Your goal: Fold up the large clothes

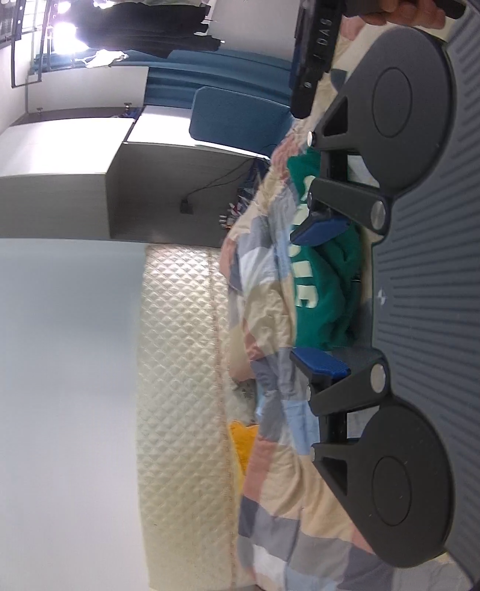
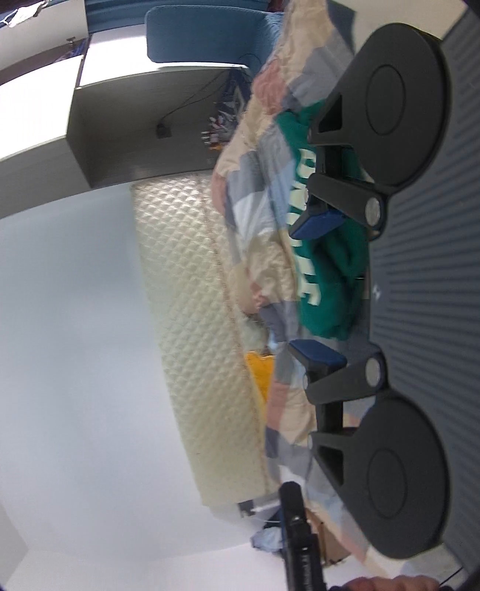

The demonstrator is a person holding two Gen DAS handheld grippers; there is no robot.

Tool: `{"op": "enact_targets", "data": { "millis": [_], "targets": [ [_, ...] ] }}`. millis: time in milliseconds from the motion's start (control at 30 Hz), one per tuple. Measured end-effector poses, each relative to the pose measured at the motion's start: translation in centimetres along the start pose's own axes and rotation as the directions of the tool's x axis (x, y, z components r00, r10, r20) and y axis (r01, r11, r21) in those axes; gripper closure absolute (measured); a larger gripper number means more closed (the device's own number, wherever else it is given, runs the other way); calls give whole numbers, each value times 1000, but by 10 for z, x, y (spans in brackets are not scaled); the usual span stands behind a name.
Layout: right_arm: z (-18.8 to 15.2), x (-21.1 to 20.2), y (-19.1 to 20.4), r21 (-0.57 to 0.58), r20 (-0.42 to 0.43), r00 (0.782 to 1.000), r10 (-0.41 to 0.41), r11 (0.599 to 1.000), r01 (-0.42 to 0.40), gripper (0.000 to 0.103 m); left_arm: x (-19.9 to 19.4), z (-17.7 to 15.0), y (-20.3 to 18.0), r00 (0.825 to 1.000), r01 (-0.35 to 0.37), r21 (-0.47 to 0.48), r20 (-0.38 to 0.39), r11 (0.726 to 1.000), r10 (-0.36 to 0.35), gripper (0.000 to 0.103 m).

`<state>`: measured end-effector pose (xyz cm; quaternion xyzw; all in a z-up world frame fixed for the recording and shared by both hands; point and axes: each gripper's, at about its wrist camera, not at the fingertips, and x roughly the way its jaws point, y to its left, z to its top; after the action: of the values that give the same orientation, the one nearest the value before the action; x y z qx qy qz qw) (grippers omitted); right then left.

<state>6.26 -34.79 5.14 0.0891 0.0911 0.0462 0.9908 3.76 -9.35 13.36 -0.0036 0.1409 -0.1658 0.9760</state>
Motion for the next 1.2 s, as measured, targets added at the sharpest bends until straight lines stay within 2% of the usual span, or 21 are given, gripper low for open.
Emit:
{"op": "enact_targets", "data": {
  "millis": [233, 433, 567, 800, 1200],
  "targets": [
    [-41, 10, 13, -51, -30, 999, -31, 998, 29, 40, 15, -35, 18, 999, -12, -46, -41, 999, 10, 37],
    [-62, 17, 14, -81, -51, 997, -59, 995, 55, 40, 27, -49, 20, 998, -16, -30, -64, 999, 14, 36],
    [-66, 16, 18, -113, -38, 996, -76, 991, 71, 40, 32, -55, 21, 997, -14, -41, -72, 999, 11, 37],
    [-72, 17, 16, -94, -57, 995, -82, 993, 76, 40, 39, -66, 26, 995, -20, -77, -100, 997, 13, 36],
    [-76, 11, 13, -76, -45, 994, -101, 992, 98, 40, 47, -74, 23, 992, -33, -54, -127, 998, 26, 36]
  ]
}}
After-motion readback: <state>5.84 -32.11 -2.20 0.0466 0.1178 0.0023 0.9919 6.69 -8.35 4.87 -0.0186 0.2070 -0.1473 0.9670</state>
